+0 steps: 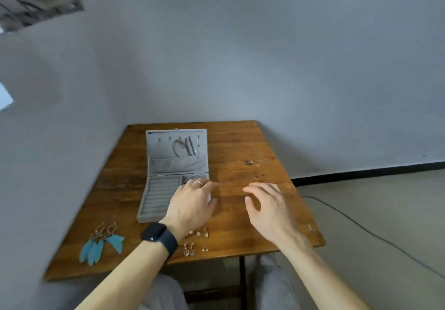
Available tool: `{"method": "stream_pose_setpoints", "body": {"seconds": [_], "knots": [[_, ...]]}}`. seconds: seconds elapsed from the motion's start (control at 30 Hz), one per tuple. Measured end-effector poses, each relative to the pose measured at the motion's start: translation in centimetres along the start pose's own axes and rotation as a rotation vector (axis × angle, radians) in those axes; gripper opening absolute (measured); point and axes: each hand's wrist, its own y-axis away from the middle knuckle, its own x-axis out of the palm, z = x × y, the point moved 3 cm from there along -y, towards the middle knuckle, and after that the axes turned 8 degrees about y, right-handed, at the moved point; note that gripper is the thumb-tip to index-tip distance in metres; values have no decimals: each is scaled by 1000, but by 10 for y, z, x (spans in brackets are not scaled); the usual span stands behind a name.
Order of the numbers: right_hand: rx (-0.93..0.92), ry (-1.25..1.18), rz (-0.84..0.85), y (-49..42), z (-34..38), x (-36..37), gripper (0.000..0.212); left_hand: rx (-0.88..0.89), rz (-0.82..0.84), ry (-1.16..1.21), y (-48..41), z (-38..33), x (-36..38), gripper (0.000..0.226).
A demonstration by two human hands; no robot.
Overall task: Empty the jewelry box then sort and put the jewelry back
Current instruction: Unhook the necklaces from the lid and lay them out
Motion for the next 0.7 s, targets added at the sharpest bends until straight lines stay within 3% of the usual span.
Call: {"method": "stream_pose_setpoints", "body": {"seconds": [0.4,0.7], "knots": [[-248,20,36,-84,100,20,32,-141,-184,-86,11,99,-80,47],[-157,68,52,-162,118,56,34,-192,-221,-78,-53,154,-104,49]]}}
